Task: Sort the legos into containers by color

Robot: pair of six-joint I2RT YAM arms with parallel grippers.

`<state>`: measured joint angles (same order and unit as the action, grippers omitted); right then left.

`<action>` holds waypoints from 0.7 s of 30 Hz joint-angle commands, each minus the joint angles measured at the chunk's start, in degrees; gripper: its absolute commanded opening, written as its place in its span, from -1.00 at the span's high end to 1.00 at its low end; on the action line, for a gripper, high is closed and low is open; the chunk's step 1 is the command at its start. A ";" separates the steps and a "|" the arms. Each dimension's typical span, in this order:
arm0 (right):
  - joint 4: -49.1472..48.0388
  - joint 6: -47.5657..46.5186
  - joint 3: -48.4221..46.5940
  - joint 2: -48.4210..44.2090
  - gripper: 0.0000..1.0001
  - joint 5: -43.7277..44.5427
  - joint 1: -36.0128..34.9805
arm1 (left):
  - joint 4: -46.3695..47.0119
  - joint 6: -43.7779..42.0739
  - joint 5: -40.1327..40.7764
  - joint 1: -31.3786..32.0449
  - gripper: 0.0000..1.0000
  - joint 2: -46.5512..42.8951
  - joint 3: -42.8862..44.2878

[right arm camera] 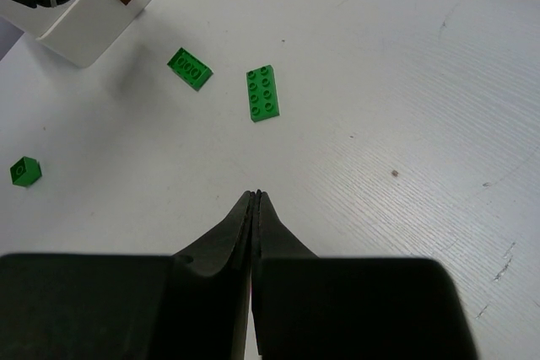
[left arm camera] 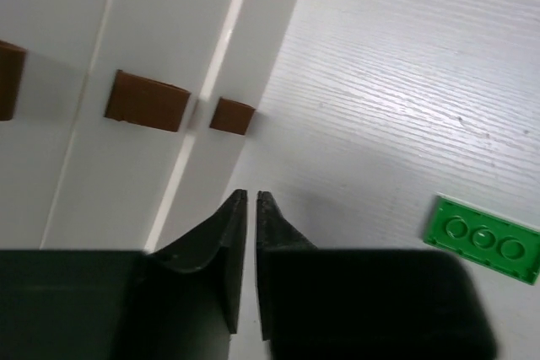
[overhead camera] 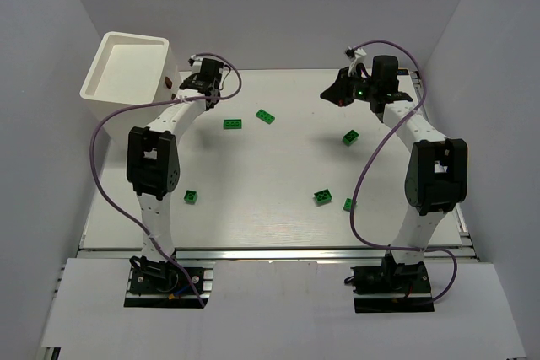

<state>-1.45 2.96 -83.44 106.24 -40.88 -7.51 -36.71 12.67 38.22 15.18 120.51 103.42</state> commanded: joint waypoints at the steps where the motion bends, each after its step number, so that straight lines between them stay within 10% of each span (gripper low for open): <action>1: -2.67 -0.33 0.56 -0.59 1.00 -1.30 0.21 | 0.24 3.93 -4.11 0.29 0.49 -2.48 -1.02; 4: -3.20 0.29 0.73 -0.33 1.00 -1.48 0.04 | 0.41 9.99 -1.23 0.29 -0.08 -1.07 -1.29; 12: -3.82 -0.24 0.73 -0.50 1.00 -1.22 0.21 | -9.48 23.34 27.04 4.68 -0.48 13.07 12.64; 21: -3.65 -0.15 0.30 -0.33 1.00 -0.78 0.39 | -10.15 29.96 35.61 6.62 -0.66 18.27 16.21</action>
<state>-3.16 2.96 -82.70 106.24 -41.10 -7.51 -48.01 39.33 66.43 21.91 142.91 119.52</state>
